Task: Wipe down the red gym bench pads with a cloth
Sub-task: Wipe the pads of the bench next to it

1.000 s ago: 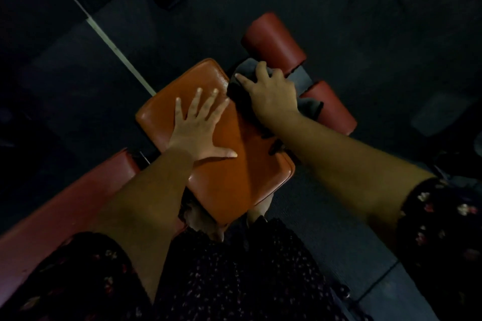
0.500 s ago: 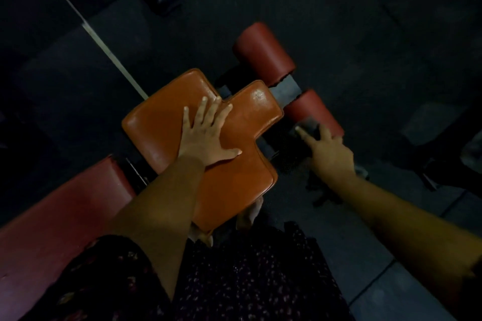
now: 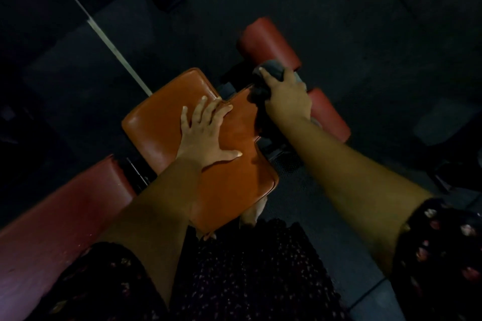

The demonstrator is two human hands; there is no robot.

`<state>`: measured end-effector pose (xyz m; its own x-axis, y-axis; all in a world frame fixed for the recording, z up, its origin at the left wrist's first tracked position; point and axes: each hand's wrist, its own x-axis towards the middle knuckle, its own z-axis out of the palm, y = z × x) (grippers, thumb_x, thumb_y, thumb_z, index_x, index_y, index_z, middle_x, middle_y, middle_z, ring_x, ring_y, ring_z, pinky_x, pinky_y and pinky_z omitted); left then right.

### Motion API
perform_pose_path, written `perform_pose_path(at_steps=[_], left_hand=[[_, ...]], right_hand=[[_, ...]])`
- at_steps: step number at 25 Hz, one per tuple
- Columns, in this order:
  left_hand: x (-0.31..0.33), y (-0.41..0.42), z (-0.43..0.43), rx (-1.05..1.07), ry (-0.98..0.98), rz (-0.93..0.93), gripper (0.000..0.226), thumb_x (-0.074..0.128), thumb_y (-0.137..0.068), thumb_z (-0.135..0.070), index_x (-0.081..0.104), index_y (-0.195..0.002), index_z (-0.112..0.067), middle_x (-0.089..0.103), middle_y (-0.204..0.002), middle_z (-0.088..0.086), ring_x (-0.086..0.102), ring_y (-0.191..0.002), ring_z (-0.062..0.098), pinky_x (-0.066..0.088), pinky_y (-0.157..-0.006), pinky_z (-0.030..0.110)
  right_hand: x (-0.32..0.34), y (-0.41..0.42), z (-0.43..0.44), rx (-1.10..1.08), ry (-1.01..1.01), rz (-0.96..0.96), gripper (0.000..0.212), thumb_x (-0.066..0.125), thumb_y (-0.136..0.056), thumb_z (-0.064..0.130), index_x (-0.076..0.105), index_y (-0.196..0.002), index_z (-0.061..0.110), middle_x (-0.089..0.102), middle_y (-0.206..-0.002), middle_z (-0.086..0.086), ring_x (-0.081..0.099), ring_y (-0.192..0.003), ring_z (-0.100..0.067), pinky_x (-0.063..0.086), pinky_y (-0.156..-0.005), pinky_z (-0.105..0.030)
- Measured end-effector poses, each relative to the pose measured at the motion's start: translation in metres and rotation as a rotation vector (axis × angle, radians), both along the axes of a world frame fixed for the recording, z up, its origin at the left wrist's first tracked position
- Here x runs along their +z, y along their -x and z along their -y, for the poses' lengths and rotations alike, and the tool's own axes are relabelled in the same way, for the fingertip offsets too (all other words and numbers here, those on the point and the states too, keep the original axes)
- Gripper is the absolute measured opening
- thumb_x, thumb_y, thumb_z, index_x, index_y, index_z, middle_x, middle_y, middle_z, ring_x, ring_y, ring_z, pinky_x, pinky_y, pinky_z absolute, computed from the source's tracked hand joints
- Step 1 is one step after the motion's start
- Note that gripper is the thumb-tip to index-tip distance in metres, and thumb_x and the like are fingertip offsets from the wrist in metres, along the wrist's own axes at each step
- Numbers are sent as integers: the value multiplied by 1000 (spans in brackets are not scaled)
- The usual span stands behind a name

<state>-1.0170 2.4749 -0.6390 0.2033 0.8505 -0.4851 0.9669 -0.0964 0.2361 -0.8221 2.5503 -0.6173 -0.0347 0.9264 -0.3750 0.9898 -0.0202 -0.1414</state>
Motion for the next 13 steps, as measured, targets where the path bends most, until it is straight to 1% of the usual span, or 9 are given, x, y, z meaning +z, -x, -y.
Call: perform_pose_path(at_steps=[1, 3, 5, 7, 8, 9, 10, 11, 13], left_hand=[[1, 0, -1, 2, 11, -1, 116, 65, -66, -76, 0, -153, -36, -6, -163, -1, -17, -148, 25, -9, -115, 58], [2, -1, -2, 11, 17, -15, 116, 63, -66, -78, -2, -153, -36, -8, -163, -2, -17, -148, 23, -9, -116, 56], [3, -3, -1, 13, 16, -37, 117, 61, -67, -80, -4, -153, -36, -10, -163, -1, -17, -149, 23, -7, -117, 55], [5, -7, 2, 41, 7, -50, 117, 61, -66, -79, -2, -153, -34, -8, -163, 3, -14, -149, 25, -4, -118, 53], [6, -8, 5, 73, 2, -48, 116, 63, -65, -78, 3, -153, -33, -4, -163, 5, -10, -150, 26, -3, -118, 51], [6, -8, 9, 105, -10, -38, 113, 66, -65, -76, 9, -152, -32, 2, -163, 6, -6, -150, 27, -1, -119, 49], [6, -9, 13, 132, -26, -19, 109, 68, -66, -74, 15, -150, -31, 8, -162, 7, -2, -150, 27, 0, -119, 48], [6, -9, 17, 149, -43, 3, 105, 69, -67, -72, 19, -149, -30, 13, -161, 7, 1, -150, 27, 0, -119, 46], [4, -8, 23, 147, -71, 24, 102, 68, -69, -70, 22, -149, -29, 18, -159, 5, 5, -150, 27, 1, -119, 46]], right_hand=[[3, -7, 13, 6, 18, -9, 65, 51, -95, 18, 27, -148, 45, 29, -146, -9, 44, -116, -37, 47, -71, -40], [10, -28, 41, 111, 67, -2, 71, 54, -93, 20, 22, -148, 49, 25, -149, -7, 45, -114, -35, 42, -61, -34], [19, -50, 55, 188, 121, 55, 70, 55, -92, 23, 22, -147, 52, 26, -150, -4, 46, -112, -33, 38, -58, -32], [26, -54, 34, 140, 63, 108, 61, 54, -94, 24, 31, -144, 51, 32, -146, -4, 46, -112, -33, 40, -60, -33], [28, -47, 16, 109, 19, 106, 57, 53, -95, 25, 34, -143, 50, 32, -146, -4, 44, -114, -34, 43, -65, -36], [30, -35, -4, 125, -20, 95, 54, 51, -96, 27, 35, -142, 50, 31, -147, -4, 42, -117, -35, 45, -73, -40], [31, -18, -23, 212, -34, 93, 52, 48, -97, 29, 35, -142, 51, 28, -150, -4, 40, -120, -35, 45, -81, -43], [32, 1, -37, 367, -34, 98, 50, 45, -99, 31, 34, -142, 52, 25, -152, -4, 38, -123, -36, 43, -87, -44], [28, 31, -51, 764, -8, 122, 50, 45, -99, 35, 30, -142, 55, 20, -156, -3, 37, -125, -35, 41, -87, -44]])
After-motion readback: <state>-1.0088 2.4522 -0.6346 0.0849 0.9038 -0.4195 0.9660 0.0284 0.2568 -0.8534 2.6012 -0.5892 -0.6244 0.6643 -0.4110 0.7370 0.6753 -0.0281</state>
